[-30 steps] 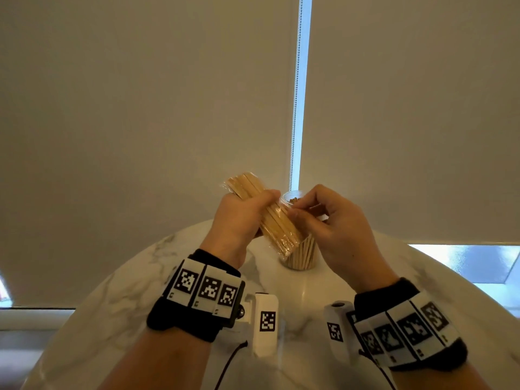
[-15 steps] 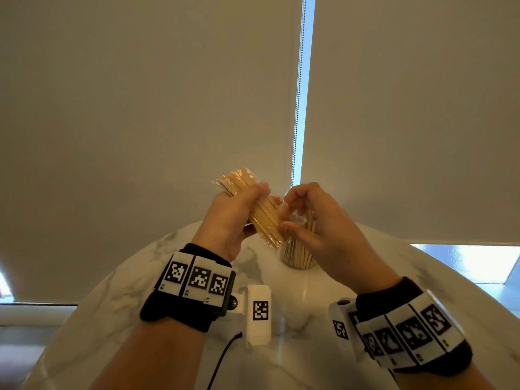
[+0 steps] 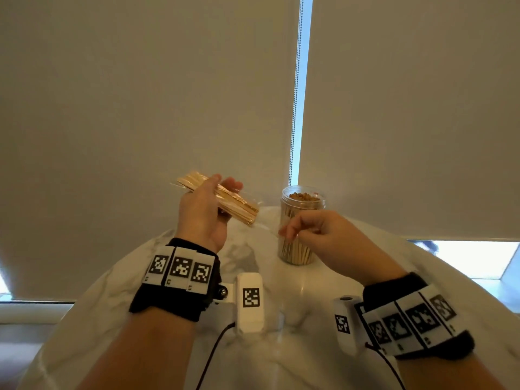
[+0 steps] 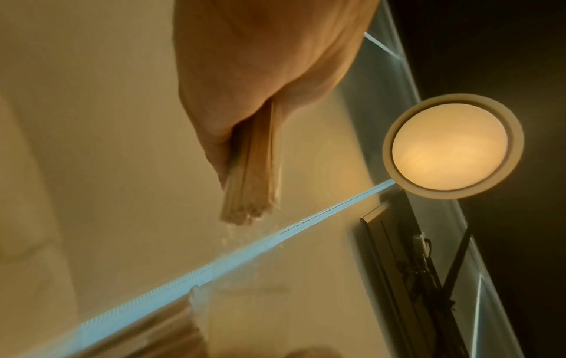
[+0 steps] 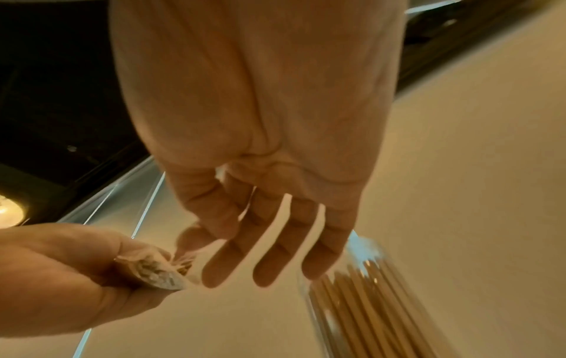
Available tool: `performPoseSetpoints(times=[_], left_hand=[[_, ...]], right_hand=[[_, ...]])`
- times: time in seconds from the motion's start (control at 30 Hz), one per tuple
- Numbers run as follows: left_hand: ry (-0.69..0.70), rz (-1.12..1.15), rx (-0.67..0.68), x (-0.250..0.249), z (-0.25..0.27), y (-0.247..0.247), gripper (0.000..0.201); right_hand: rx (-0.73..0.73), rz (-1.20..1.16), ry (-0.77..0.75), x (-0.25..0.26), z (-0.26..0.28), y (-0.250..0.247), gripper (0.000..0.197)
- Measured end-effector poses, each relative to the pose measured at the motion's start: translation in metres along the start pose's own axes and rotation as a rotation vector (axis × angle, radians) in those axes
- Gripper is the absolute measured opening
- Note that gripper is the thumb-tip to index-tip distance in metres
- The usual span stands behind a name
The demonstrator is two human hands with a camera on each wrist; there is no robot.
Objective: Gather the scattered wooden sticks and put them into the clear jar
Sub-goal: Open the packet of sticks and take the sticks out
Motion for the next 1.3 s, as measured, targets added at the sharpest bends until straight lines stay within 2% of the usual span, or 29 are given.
performPoseSetpoints(times=[0.07,0.13,0.17,0.23,0.33,0.43,0.53,0.7,0.83,1.03,1.2,1.3], left_hand=[[0.088,-0.007,-0.042,-0.004,0.003,-0.001,0.025],[0.148,-0.061,-0.036,-0.003,0.008,0.003,0.021],[0.167,-0.103,-0.013,0.001,0.011,0.007,0.02],[0.174,-0.194,0.049,0.013,0.017,0.019,0.021],[0.147,-0.325,0.111,0.034,0.024,0.035,0.025],[0.152,-0.444,0.144,0.048,0.027,0.042,0.029],[0.183,-0.418,0.175,0.042,0.031,0.043,0.018],[0.19,-0.244,0.216,0.019,0.038,0.041,0.03],[0.205,-0.17,0.228,0.01,0.042,0.038,0.029],[0.143,-0.187,0.312,0.02,0.044,0.041,0.03],[0.154,-0.169,0.324,0.017,0.042,0.039,0.03],[0.142,-0.195,0.366,0.014,0.042,0.039,0.031]], right_hand=[[-0.11,-0.118,0.164,-0.011,-0.001,0.007,0.027],[-0.268,-0.434,0.419,-0.021,-0.002,0.016,0.023],[-0.316,-0.591,0.537,-0.025,-0.003,0.021,0.027],[-0.284,-0.833,0.702,-0.032,-0.003,0.031,0.044],[-0.179,-1.2,0.804,-0.038,0.001,0.048,0.054],[-0.213,-1.485,0.827,-0.038,0.004,0.065,0.041],[-0.28,-1.515,0.849,-0.04,0.004,0.071,0.042],[-0.252,-1.459,0.838,-0.04,0.007,0.069,0.041],[-0.251,-1.463,0.822,-0.044,0.01,0.067,0.037],[-0.14,-1.362,0.787,-0.039,0.008,0.063,0.043],[-0.194,-1.22,0.742,-0.048,0.004,0.058,0.036],[-0.203,-1.245,0.731,-0.05,0.006,0.054,0.031]])
Point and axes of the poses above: each hand's wrist, its own z-axis away from the middle knuckle, its own y-axis out of the palm, x = y × z, the point moved 1 cm from there along -z, towards the middle knuckle, and after that the axes turned 14 degrees about -y, right-handed, at the moved point
